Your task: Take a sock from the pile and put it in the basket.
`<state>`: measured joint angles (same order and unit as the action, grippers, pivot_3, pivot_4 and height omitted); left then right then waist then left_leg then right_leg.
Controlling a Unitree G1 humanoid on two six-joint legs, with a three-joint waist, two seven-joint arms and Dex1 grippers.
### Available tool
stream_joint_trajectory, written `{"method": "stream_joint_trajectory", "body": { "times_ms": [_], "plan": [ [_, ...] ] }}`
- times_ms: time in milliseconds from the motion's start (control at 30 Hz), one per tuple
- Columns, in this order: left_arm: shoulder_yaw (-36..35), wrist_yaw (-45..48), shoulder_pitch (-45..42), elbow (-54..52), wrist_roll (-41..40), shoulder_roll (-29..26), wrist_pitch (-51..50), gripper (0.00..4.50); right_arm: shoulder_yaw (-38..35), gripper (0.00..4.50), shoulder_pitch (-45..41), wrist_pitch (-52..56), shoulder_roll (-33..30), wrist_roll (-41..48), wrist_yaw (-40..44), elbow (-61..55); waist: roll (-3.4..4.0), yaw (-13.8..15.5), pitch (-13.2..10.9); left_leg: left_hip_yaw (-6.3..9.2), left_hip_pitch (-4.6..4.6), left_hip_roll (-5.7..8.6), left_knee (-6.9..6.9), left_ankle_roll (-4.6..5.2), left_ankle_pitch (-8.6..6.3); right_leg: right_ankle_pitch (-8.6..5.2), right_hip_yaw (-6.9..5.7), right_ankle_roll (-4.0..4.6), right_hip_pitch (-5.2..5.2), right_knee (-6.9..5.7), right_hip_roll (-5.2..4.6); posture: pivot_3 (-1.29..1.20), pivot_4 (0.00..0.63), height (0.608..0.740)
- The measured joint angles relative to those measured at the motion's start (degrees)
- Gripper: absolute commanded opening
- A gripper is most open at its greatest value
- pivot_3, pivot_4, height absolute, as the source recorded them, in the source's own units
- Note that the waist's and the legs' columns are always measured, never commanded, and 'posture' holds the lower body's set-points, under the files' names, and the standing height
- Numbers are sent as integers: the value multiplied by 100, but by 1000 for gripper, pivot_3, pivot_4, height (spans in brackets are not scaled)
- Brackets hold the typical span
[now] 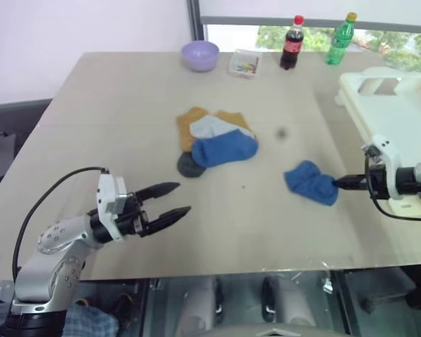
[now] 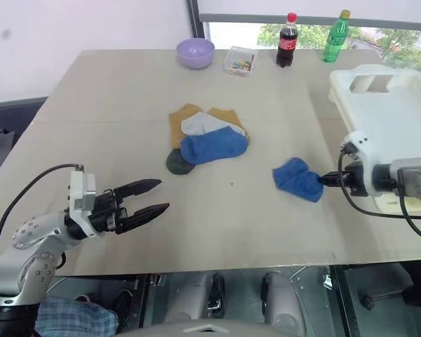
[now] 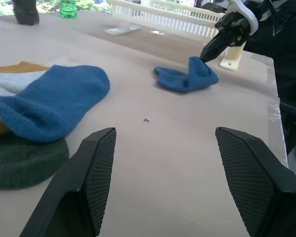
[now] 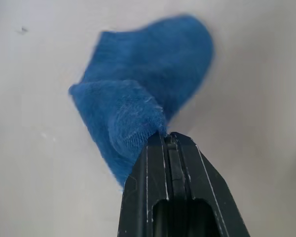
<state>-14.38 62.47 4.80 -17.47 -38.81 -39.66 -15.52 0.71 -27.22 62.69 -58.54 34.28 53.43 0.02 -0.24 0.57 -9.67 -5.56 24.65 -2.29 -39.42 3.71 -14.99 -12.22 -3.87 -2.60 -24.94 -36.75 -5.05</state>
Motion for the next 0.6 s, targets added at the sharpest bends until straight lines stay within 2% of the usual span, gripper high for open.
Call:
{"method": "stream_joint_trajectory", "body": {
  "times_ms": [67, 200, 333, 400, 500, 600],
  "plan": [
    [27, 9, 1, 12, 34, 1, 2, 3448, -83, 61, 3, 38, 14, 48, 5, -46, 0, 0, 0, 1, 0, -1, 0, 0, 0, 0, 0, 0, -1, -2, 0, 0, 150, 733],
    [50, 42, -11, 25, 50, 25, 4, 3448, -237, 61, 7, 413, 278, 516, -7, -850, -2, -2, 1, 4, 0, -6, 0, 0, 0, 0, 0, 0, 0, -2, 2, 0, 150, 733],
    [84, 99, -46, 76, 66, 25, 9, 3448, -348, 61, -152, 1180, 1265, 1129, -564, -1537, -3, 4, 2, 4, 3, -4, 0, -1, 0, 1, 0, 0, -1, -3, 0, 0, 150, 733],
    [89, 102, -64, 77, 67, 25, 8, 3448, -472, 61, -371, 1500, 1480, 1340, -836, -1604, -3, 22, 2, 4, 5, -1, 0, -1, 0, 1, -1, 1, -1, -3, -4, 0, 150, 733],
    [90, 108, -53, 85, 78, 24, 9, 3448, -904, 61, -661, 1749, 1492, 1403, -1148, -1569, -6, 46, 3, 7, 8, 5, 0, -1, 0, 1, -4, 1, 2, 3, -10, 0, 150, 733],
    [91, 114, -53, 95, 103, 25, 9, 3448, -1005, 61, -700, 1867, 1482, 1420, -1268, -1566, -6, 19, 4, 5, 7, 5, 0, -1, 0, 1, -3, 2, 2, 3, -9, 0, 150, 733]
  ]
}}
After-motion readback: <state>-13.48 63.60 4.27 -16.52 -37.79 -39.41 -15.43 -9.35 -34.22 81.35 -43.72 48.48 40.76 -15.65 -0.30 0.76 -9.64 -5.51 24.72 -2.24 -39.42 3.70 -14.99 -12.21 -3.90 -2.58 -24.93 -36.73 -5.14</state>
